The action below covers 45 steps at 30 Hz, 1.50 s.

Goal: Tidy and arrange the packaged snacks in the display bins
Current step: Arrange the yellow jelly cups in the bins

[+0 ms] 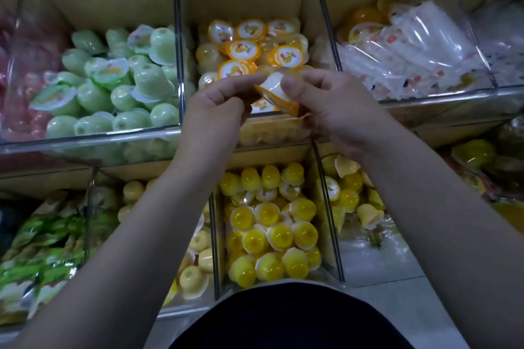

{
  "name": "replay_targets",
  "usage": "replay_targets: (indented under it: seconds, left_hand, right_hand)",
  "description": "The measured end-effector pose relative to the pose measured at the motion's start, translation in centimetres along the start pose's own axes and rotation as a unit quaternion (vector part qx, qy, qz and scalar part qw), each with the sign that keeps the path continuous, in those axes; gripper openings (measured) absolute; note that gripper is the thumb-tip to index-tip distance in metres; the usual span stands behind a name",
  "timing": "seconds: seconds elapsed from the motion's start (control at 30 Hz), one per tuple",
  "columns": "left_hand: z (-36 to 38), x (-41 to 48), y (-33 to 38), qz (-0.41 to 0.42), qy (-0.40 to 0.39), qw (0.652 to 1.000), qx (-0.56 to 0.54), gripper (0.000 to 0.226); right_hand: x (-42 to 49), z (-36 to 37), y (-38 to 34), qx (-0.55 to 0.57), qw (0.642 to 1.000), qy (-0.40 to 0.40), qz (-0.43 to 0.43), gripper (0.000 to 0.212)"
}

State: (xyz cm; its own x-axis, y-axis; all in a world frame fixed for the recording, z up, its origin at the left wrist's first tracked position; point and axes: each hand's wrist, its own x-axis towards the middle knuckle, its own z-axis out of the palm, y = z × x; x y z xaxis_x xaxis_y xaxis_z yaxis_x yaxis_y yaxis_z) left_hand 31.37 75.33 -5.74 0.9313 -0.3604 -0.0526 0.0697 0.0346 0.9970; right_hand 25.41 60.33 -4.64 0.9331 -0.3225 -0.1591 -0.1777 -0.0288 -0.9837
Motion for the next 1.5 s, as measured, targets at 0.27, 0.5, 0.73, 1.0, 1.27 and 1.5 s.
replay_targets:
  seconds: [0.27, 0.5, 0.73, 1.0, 1.27, 1.5]
  left_hand:
    - [-0.7, 2.6, 0.5, 0.023, 0.02, 0.993, 0.117, 0.051]
    - [-1.2, 4.0, 0.0, -0.025, -0.024, 0.985, 0.167, 0.049]
    - [-1.4, 5.2, -0.3, -0.064, -0.048, 0.98, 0.181, 0.042]
    - [-1.0, 4.2, -0.8, -0.027, -0.021, 0.995, 0.098, 0.032]
    - [1.0, 1.5, -0.7, 0.013, -0.073, 0.997, -0.021, 0.04]
    - [4.0, -0.5, -1.1, 0.018, -0.09, 0.993, -0.078, 0.045]
  right_hand:
    - [3.7, 1.6, -0.7, -0.223, 0.966, 0.086, -0.1, 0.044]
    - [6.1, 1.6, 1.2, -0.333, 0.938, 0.031, -0.089, 0.051]
    - [6.9, 1.4, 1.5, -0.321, 0.944, -0.005, -0.071, 0.025]
    - [6.1, 1.1, 1.5, -0.136, 0.986, 0.068, -0.067, 0.033]
    - [2.6, 1.4, 1.1, 0.021, 0.99, 0.099, -0.097, 0.048]
    - [-0.3, -0.3, 1.8, 0.072, 0.986, 0.111, -0.103, 0.044]
